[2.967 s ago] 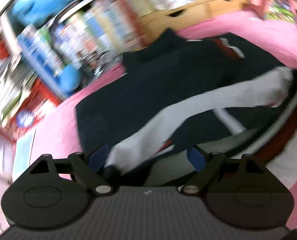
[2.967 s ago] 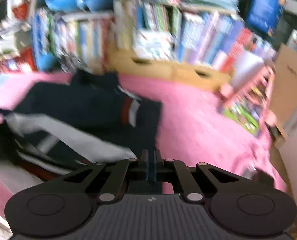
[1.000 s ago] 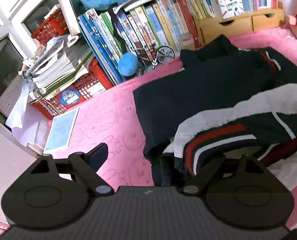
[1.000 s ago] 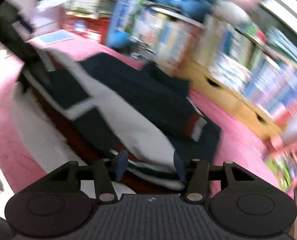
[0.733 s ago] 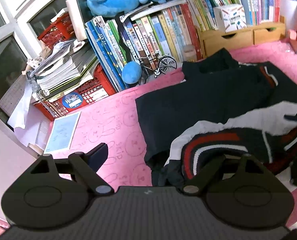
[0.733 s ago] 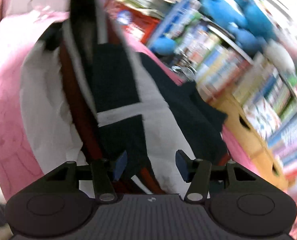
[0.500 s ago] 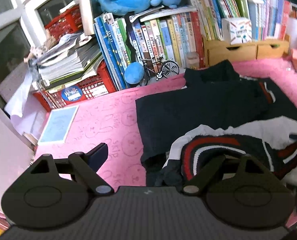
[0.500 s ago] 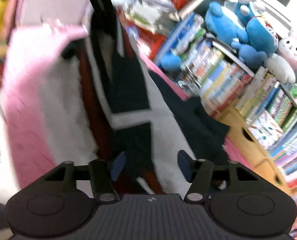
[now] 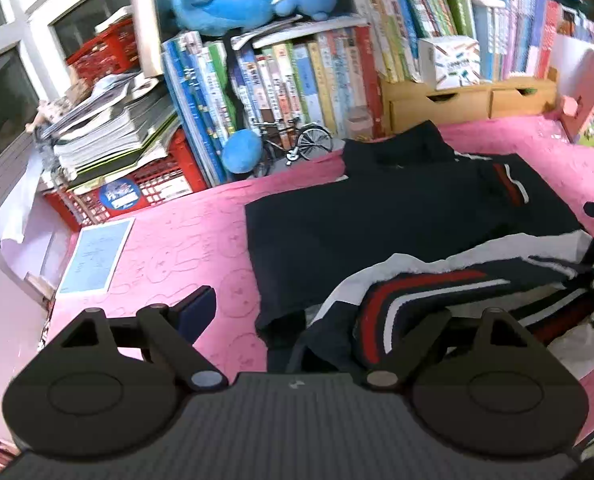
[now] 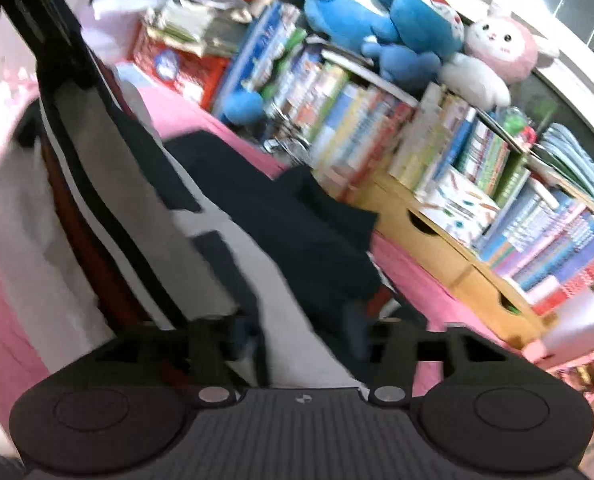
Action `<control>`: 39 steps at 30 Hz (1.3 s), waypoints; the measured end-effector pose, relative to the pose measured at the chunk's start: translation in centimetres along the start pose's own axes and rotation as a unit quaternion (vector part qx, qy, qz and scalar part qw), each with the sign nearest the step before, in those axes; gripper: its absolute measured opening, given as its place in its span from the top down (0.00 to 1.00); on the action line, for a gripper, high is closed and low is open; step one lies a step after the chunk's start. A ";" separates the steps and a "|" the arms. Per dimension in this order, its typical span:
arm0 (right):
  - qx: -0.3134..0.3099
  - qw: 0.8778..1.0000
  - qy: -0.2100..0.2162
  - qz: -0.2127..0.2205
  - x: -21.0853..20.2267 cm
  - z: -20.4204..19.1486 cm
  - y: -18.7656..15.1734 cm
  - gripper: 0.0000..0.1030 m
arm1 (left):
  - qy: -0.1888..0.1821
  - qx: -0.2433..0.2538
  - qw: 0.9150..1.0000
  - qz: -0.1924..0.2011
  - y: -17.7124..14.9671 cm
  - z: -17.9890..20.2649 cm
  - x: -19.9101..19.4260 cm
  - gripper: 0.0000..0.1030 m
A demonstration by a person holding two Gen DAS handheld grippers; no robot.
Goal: Fold clothes
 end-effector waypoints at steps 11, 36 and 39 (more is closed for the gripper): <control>0.078 0.989 -0.019 -0.127 1.9 2.6 -7.7 0.54 | 0.014 -0.020 1.000 -0.013 -0.5 -1.9 0.4 0.18; -0.034 0.998 0.020 -0.049 0.5 -3.0 0.5 0.41 | 0.011 -0.042 0.998 -0.044 -2.2 -3.4 -0.2 0.18; -0.092 0.993 0.011 -0.079 3.9 -4.8 -0.5 0.30 | 0.018 -0.031 0.998 -0.045 -2.4 -3.5 0.0 0.18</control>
Point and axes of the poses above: each gripper's, at about its wrist camera, not at the fingertips, and x roughly the way its jaws point, z to its right, y to its top, the point moved 10 cm from there along x, roughly the way its jaws point, and after that the axes turned 6 degrees about -y, right-handed, at the moved point
